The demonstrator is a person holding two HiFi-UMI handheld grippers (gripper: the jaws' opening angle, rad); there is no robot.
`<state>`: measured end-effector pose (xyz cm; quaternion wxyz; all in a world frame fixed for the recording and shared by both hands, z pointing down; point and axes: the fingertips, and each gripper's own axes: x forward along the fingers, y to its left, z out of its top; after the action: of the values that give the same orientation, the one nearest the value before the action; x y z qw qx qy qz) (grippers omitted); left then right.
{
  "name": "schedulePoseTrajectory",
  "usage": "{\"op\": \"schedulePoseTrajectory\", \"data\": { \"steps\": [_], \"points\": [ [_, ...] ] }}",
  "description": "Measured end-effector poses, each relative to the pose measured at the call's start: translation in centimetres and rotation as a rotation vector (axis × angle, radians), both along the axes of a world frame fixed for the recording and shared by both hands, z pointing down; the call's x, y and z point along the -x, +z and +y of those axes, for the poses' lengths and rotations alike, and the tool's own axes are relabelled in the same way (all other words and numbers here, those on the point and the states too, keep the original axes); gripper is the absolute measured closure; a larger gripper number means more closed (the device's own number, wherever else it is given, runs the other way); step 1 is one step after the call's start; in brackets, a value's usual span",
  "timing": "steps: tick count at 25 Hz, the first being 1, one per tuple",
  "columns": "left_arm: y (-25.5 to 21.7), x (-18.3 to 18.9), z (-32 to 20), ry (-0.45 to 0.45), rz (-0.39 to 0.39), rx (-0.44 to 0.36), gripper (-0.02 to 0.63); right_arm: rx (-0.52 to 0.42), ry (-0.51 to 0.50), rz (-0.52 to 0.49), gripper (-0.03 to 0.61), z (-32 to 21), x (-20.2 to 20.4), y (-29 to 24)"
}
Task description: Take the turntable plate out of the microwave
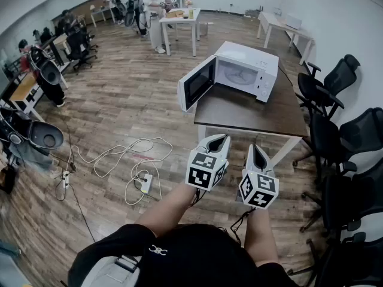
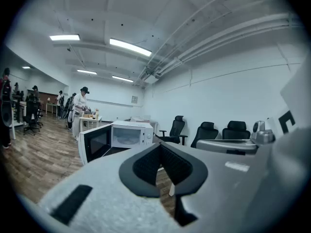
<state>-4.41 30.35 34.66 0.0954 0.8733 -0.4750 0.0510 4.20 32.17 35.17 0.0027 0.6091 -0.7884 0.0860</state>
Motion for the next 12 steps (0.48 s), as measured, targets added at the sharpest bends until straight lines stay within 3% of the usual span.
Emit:
{"op": "schedulePoseTrajectory", "data": {
  "steps": [12],
  "points": [
    [0.9,-2.3,-0.6,-0.010,-0.080,-0.013,0.606,0.029,-0.044,-0.054,0.571,-0.5,-1.6,1.0]
  ]
}}
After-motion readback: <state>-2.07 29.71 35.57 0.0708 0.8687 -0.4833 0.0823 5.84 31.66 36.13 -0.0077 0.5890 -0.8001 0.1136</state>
